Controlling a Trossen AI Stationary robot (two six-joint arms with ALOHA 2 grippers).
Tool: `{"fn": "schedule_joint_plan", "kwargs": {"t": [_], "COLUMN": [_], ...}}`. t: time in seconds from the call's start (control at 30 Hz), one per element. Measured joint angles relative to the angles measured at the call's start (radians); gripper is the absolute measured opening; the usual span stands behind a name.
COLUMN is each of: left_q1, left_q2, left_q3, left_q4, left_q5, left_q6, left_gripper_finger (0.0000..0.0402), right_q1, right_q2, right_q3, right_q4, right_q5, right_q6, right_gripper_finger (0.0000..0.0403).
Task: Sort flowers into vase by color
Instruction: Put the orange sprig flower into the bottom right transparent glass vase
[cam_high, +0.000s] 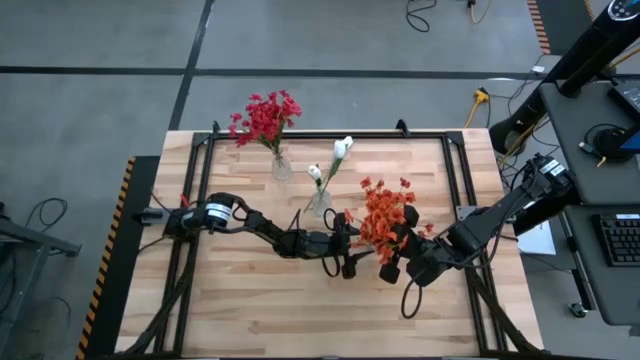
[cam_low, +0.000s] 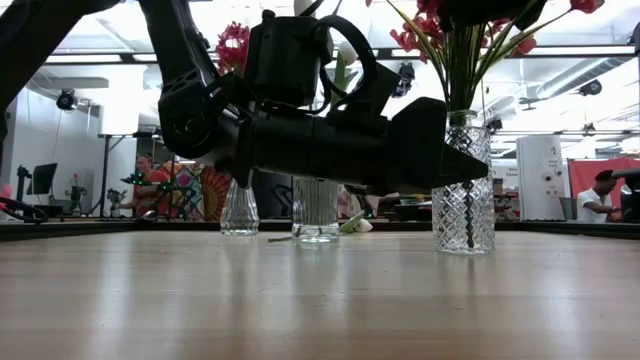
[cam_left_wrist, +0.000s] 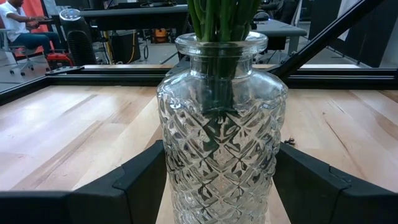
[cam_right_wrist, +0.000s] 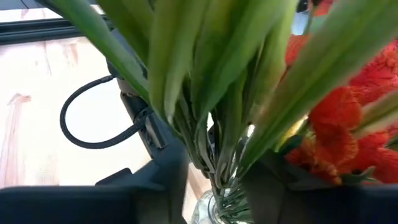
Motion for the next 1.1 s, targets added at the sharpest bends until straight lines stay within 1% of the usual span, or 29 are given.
{"fn": "schedule_joint_plan", "kwargs": {"t": [0.1,0.23,0.37,0.7,0.9,1.0,1.1], "left_q1": [0.000,0.000,0.000,0.000,0.000,0.000,0.000], "left_q2": [0.000,0.000,0.000,0.000,0.000,0.000,0.000], "left_q3": [0.000,0.000,0.000,0.000,0.000,0.000,0.000], "left_q4": [-0.002,-0.004,-0.005,-0.006,-0.006,-0.006,-0.006], "left_q5": [0.000,0.000,0.000,0.000,0.000,0.000,0.000], "left_q6": [0.000,0.000,0.000,0.000,0.000,0.000,0.000], "left_gripper_finger": [0.0246,0.0246,0.0246,0.0246,0.0246,0.0246,0.0246], "right_q1": [0.000,0.004,0.021,0.037,0.040,0.046,0.050], "right_q2": [-0.007,-0.010,-0.010,-0.009,-0.008,-0.008,-0.008], "right_q3": [0.000,0.028,0.062,0.142,0.158,0.170,0.171], "right_q4": [0.000,-0.009,-0.017,-0.202,-0.249,-0.320,-0.360], "right_q5": [-0.007,-0.032,-0.033,-0.023,-0.050,-0.080,-0.099], "right_q6": [0.008,0.017,-0.003,0.052,0.050,0.051,0.079], "right_gripper_finger": [0.0150,0.0174,0.0182,0.0180,0.0208,0.0223,0.0229]}}
